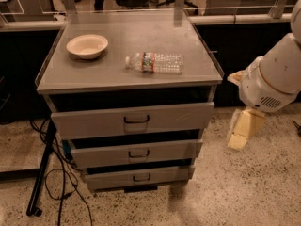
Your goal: Open bottom drawer
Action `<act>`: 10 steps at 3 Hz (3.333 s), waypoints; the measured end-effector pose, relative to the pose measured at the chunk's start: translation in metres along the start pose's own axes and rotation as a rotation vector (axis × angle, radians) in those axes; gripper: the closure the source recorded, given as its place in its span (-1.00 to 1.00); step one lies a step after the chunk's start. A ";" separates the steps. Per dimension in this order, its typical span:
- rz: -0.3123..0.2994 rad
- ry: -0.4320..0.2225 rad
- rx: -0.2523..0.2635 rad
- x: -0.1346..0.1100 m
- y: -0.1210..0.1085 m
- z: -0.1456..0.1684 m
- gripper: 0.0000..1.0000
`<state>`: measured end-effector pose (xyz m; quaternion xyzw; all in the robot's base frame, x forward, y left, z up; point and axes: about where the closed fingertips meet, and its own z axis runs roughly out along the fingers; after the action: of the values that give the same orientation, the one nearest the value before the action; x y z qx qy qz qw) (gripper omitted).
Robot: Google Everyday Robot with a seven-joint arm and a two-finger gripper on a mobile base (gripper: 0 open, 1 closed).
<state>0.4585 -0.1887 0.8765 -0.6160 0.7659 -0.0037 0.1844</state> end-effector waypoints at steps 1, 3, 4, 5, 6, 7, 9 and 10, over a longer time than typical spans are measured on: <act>0.023 -0.017 -0.006 -0.005 0.004 0.030 -1.00; 0.070 -0.070 -0.034 0.009 0.006 0.126 -1.00; 0.088 -0.130 -0.021 0.023 0.007 0.189 -1.00; 0.088 -0.131 -0.022 0.023 0.007 0.189 -1.00; 0.086 -0.136 -0.046 0.021 0.018 0.207 -1.00; 0.061 -0.148 -0.096 0.018 0.040 0.253 -1.00; 0.033 -0.191 -0.128 0.028 0.073 0.317 -1.00; 0.031 -0.206 -0.139 0.034 0.083 0.350 -1.00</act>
Offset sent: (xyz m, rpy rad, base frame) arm 0.0363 0.0299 -0.1490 0.1033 0.0480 -0.0463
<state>0.4753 -0.1231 0.5222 -0.6124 0.7508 0.1155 0.2189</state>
